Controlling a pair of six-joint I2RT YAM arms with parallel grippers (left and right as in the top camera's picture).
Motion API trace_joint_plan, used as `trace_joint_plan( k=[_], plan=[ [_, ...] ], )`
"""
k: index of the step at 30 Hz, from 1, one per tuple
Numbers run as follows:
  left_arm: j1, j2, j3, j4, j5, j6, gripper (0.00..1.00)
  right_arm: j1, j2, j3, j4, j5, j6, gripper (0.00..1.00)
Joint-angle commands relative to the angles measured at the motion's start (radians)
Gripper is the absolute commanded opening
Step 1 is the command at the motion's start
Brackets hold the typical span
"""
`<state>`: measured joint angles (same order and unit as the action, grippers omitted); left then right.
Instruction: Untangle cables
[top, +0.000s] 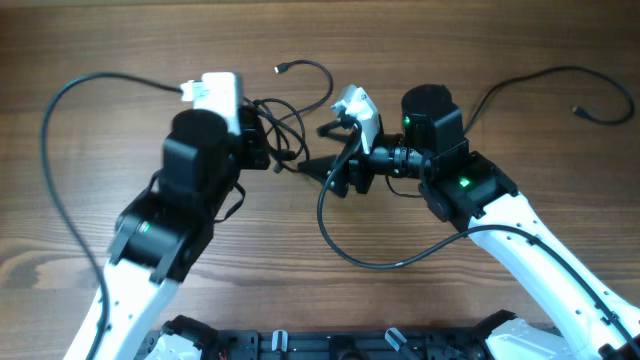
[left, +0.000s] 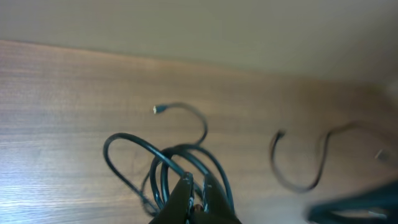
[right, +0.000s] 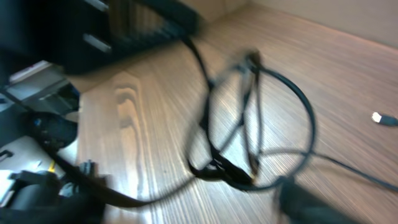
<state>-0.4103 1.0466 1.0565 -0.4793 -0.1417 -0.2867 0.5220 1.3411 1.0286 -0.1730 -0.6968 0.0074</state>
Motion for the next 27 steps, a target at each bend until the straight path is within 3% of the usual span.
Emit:
trace_joint_plan(
  k=[1, 6, 15, 21, 27],
  plan=[
    [0.003, -0.117, 0.002, 0.035, -0.043, -0.175, 0.04, 0.000, 0.004, 0.000, -0.019, 0.079, -0.003, 1.00],
    [0.003, -0.166, 0.002, 0.034, -0.059, -0.209, 0.04, 0.001, 0.004, 0.000, 0.019, 0.003, 0.056, 1.00],
    [0.002, -0.071, 0.002, 0.027, -0.111, -0.262, 0.04, 0.026, 0.004, 0.000, 0.036, -0.071, 0.126, 1.00],
    [0.002, -0.037, 0.002, 0.023, -0.249, -0.466, 0.04, 0.044, 0.004, 0.000, 0.027, -0.071, 0.124, 1.00],
    [-0.005, -0.037, 0.002, -0.001, -0.264, -0.521, 0.04, 0.044, 0.004, 0.000, 0.053, -0.071, 0.127, 1.00]
  ],
)
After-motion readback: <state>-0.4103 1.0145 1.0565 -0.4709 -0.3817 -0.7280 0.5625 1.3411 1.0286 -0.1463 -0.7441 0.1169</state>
